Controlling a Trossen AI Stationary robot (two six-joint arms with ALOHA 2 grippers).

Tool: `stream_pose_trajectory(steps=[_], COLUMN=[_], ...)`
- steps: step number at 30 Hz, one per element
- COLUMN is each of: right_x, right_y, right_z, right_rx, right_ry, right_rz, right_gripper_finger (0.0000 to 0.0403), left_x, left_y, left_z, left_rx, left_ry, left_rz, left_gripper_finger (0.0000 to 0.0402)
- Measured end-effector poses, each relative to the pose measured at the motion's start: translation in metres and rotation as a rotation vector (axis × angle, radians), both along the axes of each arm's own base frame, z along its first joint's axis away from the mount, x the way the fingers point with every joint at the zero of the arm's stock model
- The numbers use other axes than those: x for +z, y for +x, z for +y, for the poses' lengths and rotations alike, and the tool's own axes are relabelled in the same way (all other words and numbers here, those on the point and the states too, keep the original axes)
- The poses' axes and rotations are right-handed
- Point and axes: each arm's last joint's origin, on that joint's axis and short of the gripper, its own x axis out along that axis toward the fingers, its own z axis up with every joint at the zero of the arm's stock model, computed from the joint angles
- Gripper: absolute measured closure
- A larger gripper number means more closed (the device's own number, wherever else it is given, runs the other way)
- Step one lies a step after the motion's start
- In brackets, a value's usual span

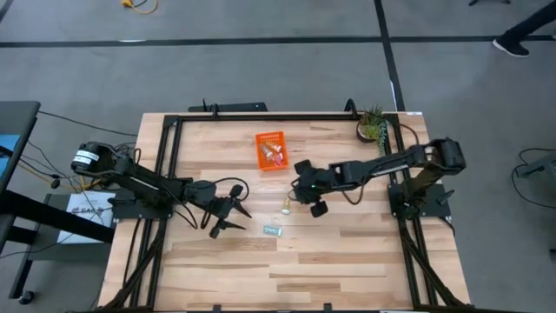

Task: Pick and place pill bottles into a basket
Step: Put the yellow pill bottle into the orange bin

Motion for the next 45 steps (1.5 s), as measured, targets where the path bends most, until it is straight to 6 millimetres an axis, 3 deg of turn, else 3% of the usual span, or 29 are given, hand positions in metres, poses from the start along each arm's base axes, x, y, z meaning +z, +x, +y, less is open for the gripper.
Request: stream_pose_trajectory(steps=[11,24,45], right_x=[0.005,0.005,0.002], right_y=[0.046,0.078,0.078], right_z=[0.012,0.027,0.012], right_rx=[0.088,0.200,0.207], right_ry=[-0.028,-0.076,-0.089], right_rz=[0.338,0.398,0.428], right_gripper_finger=[0.0285,0.0284,0.0284], left_x=[-0.001,-0.002,-0.006], left_y=[0.000,-0.001,-0.002], left_z=[0.000,0.000,0.000], left_rx=[0.004,0.004,-0.008], left_ry=[-0.007,-0.005,0.013], left_rz=[0.014,0.030,0.062], left_gripper_finger=[0.0218,0.0218,0.0218])
